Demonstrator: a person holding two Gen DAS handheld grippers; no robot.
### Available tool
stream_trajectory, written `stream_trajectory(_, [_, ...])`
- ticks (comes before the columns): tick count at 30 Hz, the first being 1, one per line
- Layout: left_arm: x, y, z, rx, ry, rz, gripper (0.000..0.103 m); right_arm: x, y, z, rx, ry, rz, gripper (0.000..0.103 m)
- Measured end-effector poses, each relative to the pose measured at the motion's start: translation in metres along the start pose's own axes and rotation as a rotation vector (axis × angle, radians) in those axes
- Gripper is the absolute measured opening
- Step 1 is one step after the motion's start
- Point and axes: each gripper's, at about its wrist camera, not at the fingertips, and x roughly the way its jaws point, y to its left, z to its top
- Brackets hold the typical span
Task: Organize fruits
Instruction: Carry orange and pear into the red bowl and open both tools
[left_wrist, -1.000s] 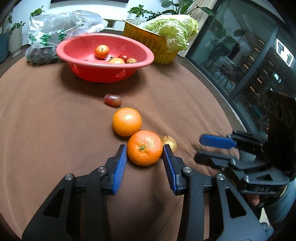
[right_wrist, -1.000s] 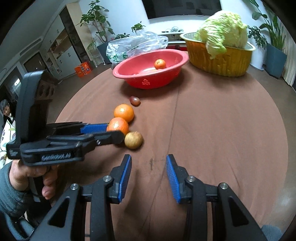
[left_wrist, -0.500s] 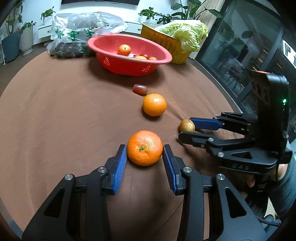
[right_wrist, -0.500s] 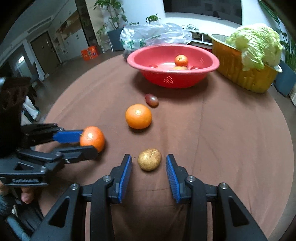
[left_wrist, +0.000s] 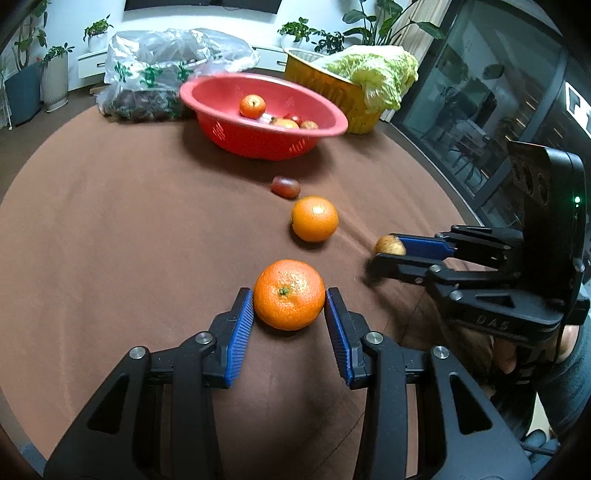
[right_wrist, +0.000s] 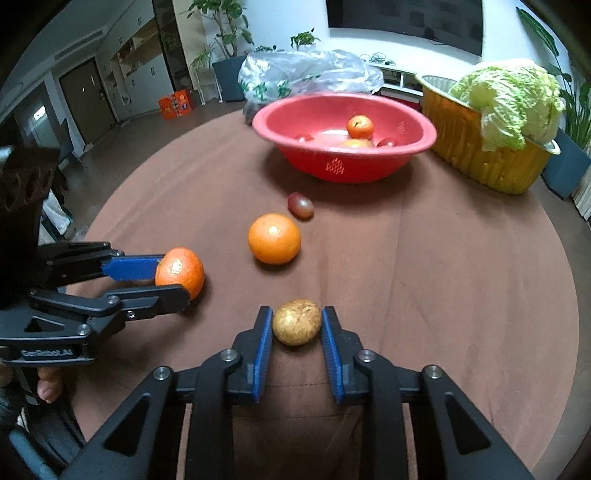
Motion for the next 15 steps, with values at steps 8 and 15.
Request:
stream_trajectory(8, [-0.017,0.008,0.040,0.035,-0.065,0.039,0.037,-0.034,-0.039,0.034,0.092,-0.098,-0.004,0.029])
stream_trajectory(15, [-0.018,0.014,0.105,0.101,-0.124,0.090,0.037,-0.040,-0.052,0.081,0.059,-0.162,-0.027,0.029])
